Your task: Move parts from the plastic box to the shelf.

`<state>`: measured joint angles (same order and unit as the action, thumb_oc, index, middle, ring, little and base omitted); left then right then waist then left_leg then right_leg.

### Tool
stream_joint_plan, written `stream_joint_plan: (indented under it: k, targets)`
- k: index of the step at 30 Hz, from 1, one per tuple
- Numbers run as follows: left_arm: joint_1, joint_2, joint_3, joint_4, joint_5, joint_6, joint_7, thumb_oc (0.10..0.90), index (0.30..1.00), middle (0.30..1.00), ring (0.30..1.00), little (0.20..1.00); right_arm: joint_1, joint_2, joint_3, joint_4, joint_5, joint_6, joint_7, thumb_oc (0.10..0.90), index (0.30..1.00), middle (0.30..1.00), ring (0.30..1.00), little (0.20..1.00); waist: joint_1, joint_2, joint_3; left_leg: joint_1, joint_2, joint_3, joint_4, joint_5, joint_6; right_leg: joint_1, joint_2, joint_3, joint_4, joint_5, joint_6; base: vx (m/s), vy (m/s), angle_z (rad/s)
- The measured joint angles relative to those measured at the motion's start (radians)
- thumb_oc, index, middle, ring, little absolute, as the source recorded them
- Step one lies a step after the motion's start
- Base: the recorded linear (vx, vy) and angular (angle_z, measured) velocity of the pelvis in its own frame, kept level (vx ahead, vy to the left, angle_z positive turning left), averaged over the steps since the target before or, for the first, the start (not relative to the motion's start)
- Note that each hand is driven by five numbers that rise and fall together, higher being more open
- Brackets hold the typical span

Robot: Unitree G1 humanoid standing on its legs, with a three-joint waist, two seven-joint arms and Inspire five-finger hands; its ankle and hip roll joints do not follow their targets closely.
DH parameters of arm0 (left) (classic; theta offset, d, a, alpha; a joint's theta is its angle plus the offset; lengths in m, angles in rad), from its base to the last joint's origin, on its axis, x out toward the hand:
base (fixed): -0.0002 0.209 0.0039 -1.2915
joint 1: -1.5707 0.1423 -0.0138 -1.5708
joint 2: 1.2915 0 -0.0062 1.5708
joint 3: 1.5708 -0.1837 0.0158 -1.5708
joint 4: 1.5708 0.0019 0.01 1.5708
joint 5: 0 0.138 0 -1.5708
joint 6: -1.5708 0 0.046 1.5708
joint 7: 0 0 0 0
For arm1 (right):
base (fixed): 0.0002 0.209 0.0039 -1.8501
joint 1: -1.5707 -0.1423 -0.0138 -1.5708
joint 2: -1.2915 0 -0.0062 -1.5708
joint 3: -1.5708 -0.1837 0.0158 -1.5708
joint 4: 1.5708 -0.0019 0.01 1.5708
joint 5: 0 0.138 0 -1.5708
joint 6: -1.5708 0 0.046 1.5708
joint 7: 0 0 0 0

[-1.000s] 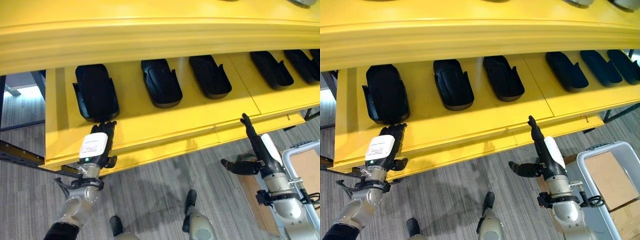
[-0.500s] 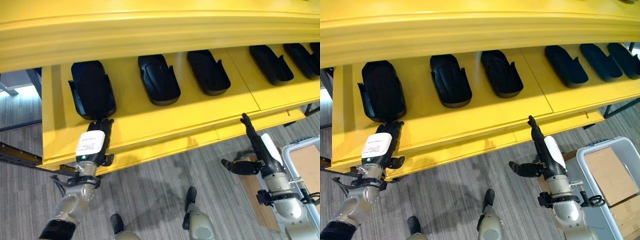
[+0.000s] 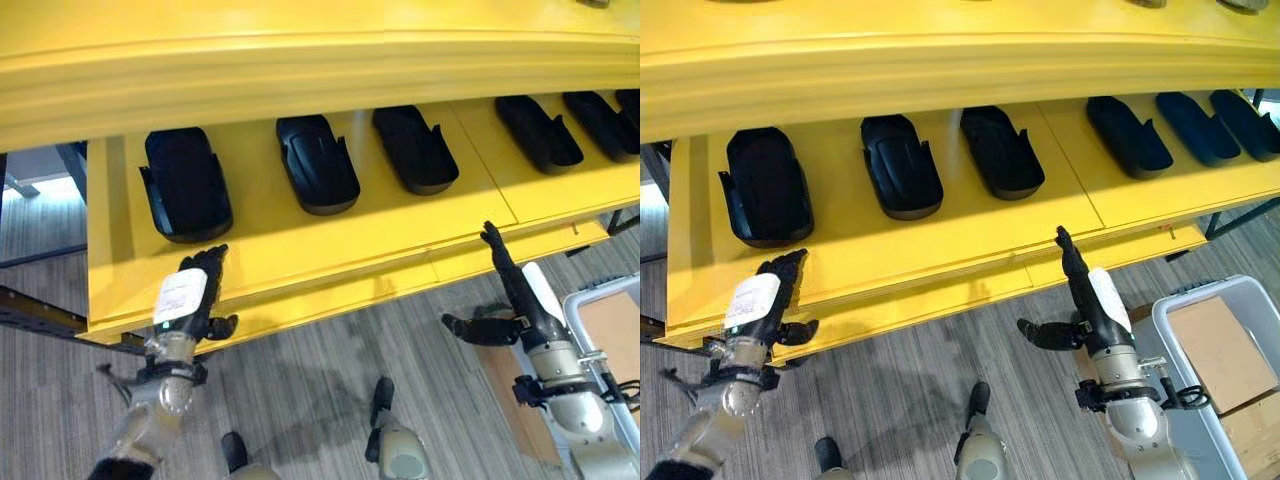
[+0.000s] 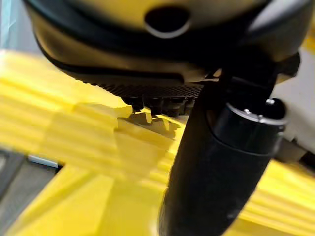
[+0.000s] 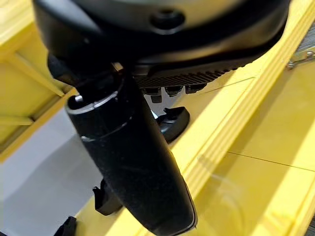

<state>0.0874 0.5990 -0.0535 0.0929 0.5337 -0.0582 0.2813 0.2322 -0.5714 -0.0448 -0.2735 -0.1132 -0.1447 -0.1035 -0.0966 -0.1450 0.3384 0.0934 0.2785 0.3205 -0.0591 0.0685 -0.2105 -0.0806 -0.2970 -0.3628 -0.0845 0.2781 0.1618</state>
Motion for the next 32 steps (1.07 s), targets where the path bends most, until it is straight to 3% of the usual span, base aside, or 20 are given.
stream_joint_plan:
  k: [3, 4, 7, 9, 11, 13, 17, 21, 32]
  targets:
    - [0.1, -0.069, 0.043, -0.052, -0.158, -0.056, -0.044, 0.9, 1.0, 1.0, 1.0, 1.0, 0.003, 0.015, 0.001, 0.0, 0.0, 0.0, 0.002, 0.9, 1.0, 1.0, 1.0, 1.0, 0.014, 0.02, -0.005, 0.024, -0.001, -0.001, -0.002, -0.004, 0.005, 0.027, -0.002, -0.004, 0.0, -0.006, 0.004, 0.04, -0.028, 0.06]
    - [0.147, -0.168, 0.06, -0.06, -0.356, -0.109, -0.062, 0.9, 1.0, 1.0, 1.0, 1.0, 0.018, 0.022, 0.002, 0.0, 0.019, 0.0, 0.008, 0.9, 1.0, 1.0, 1.0, 1.0, 0.018, 0.053, -0.037, 0.03, -0.002, -0.008, -0.005, -0.011, 0.012, 0.04, -0.004, -0.009, 0.0, -0.018, 0.012, 0.02, -0.037, 0.17]
    - [0.19, -0.207, 0.025, -0.072, -0.696, -0.122, -0.159, 0.9, 1.0, 1.0, 1.0, 1.0, 0.019, 0.019, 0.032, 0.002, 0.079, -0.001, 0.016, 0.9, 1.0, 1.0, 1.0, 1.0, 0.024, 0.106, -0.076, 0.03, -0.001, -0.03, -0.011, -0.012, 0.014, 0.058, -0.005, -0.032, 0.0, -0.021, 0.015, -0.01, -0.026, 0.23]
    - [0.241, -0.215, -0.005, -0.071, -0.841, -0.116, -0.225, 0.9, 1.0, 1.0, 1.0, 1.0, 0.021, 0.018, 0.048, 0.003, 0.102, -0.003, 0.041, 0.9, 1.0, 1.0, 1.0, 1.0, 0.036, 0.127, -0.093, 0.027, -0.002, -0.035, -0.014, -0.009, 0.011, 0.059, -0.007, -0.037, 0.0, -0.021, 0.015, -0.03, -0.043, 0.09]
    - [0.286, -0.235, -0.066, -0.072, -1.003, -0.1, -0.267, 0.9, 1.0, 1.0, 1.0, 1.0, 0.032, 0.035, 0.084, 0.022, 0.148, -0.002, 0.047, 0.9, 1.0, 1.0, 1.0, 1.0, 0.045, 0.131, -0.112, 0.026, 0.0, -0.044, -0.015, -0.004, 0.011, 0.065, -0.007, -0.047, 0.0, -0.021, 0.015, -0.04, -0.035, 0.15]
    - [0.321, -0.226, -0.143, -0.096, -1.093, -0.069, -0.318, 0.9, 1.0, 1.0, 1.0, 1.0, 0.044, 0.065, 0.136, 0.043, 0.215, -0.002, 0.069, 0.9, 1.0, 1.0, 1.0, 1.0, 0.049, 0.116, -0.139, 0.009, 0.003, -0.074, -0.015, 0.005, 0.011, 0.071, -0.007, -0.071, -0.001, -0.025, 0.013, -0.09, -0.028, 0.36]
    - [0.297, -0.223, -0.142, -0.134, -1.121, -0.076, -0.315, 0.9, 1.0, 1.0, 1.0, 1.0, 0.046, 0.102, 0.206, 0.065, 0.276, -0.004, 0.079, 0.9, 1.0, 1.0, 1.0, 1.0, 0.052, 0.11, -0.206, -0.018, 0.003, -0.097, -0.015, 0.009, 0.014, 0.07, -0.01, -0.097, -0.001, -0.032, 0.017, -0.05, -0.005, 0.18]
    - [0.267, -0.222, -0.136, -0.132, -1.119, -0.092, -0.305, 0.9, 1.0, 1.0, 1.0, 1.0, 0.044, 0.112, 0.212, 0.084, 0.313, -0.003, 0.075, 0.9, 1.0, 1.0, 1.0, 1.0, 0.046, 0.124, -0.258, -0.02, 0.002, -0.105, -0.017, 0.011, 0.016, 0.075, -0.012, -0.107, -0.001, -0.035, 0.015, 0.0, 0.001, 0.05]
    - [0.244, -0.222, -0.139, -0.109, -1.113, -0.094, -0.286, 0.9, 1.0, 1.0, 1.0, 1.0, 0.035, 0.112, 0.22, 0.085, 0.351, -0.003, 0.073, 0.9, 1.0, 1.0, 1.0, 1.0, 0.043, 0.128, -0.277, -0.002, 0.002, -0.083, -0.018, 0.012, 0.015, 0.072, -0.01, -0.084, -0.001, -0.03, 0.013, 0.01, 0.014, -0.05]
